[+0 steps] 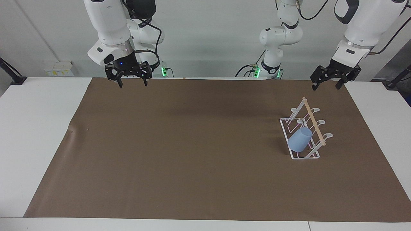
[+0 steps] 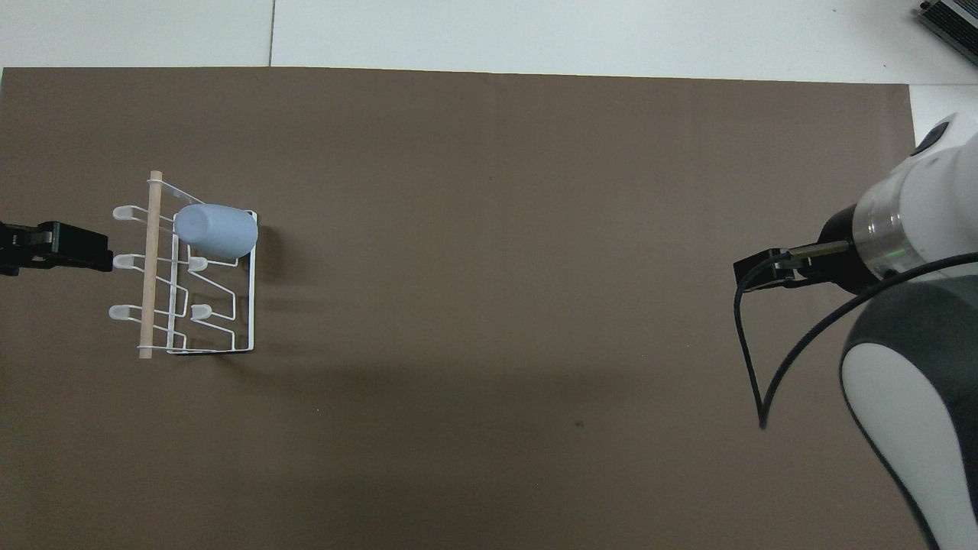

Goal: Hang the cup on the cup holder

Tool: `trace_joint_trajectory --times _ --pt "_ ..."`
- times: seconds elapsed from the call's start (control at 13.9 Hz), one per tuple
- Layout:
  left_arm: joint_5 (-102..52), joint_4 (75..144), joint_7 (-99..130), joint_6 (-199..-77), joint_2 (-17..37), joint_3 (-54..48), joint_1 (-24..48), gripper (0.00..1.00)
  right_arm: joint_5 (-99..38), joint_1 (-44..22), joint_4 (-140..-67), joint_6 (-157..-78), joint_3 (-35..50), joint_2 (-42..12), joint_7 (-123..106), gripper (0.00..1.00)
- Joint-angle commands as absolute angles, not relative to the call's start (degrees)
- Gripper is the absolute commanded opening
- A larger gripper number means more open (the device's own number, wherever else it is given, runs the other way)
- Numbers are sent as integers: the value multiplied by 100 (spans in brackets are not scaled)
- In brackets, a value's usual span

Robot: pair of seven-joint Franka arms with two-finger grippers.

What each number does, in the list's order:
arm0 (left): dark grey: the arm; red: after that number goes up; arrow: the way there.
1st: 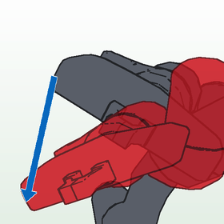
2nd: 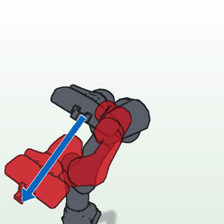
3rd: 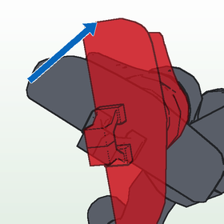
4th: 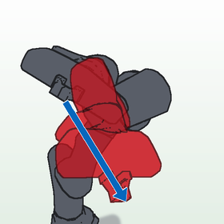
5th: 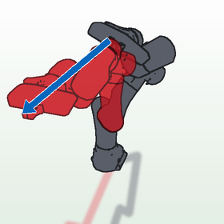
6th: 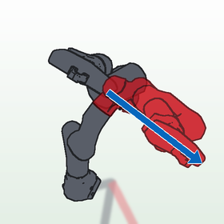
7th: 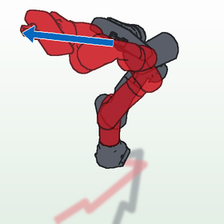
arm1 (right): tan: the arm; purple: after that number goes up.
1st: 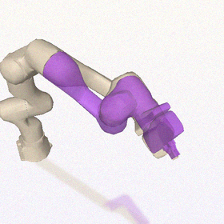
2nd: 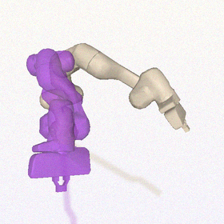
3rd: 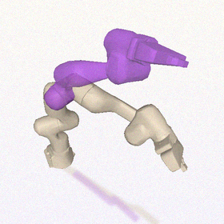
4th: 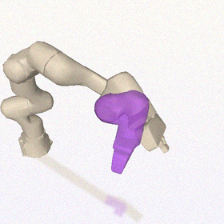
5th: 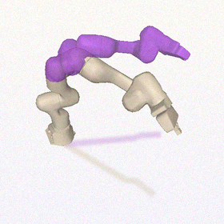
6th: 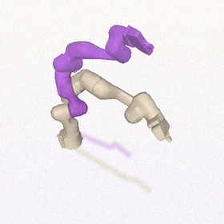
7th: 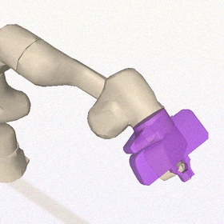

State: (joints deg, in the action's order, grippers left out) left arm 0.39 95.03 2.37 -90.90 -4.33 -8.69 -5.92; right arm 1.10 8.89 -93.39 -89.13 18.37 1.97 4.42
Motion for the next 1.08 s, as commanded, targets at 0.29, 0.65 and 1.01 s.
trace_joint_trajectory --times 0.29,0.65,1.01 --pt "-79 9078 114 -8532 -351 -958 -633 100 114 1011 -9483 -8903 1925 343 483 100" --pt "-439 9615 115 -9140 -580 -905 -703 100 114 1011 -9483 -8903 1925 343 483 100" --pt "-352 9527 -308 -8939 -571 -896 -659 100 114 1011 -9483 -8903 1925 351 483 100"
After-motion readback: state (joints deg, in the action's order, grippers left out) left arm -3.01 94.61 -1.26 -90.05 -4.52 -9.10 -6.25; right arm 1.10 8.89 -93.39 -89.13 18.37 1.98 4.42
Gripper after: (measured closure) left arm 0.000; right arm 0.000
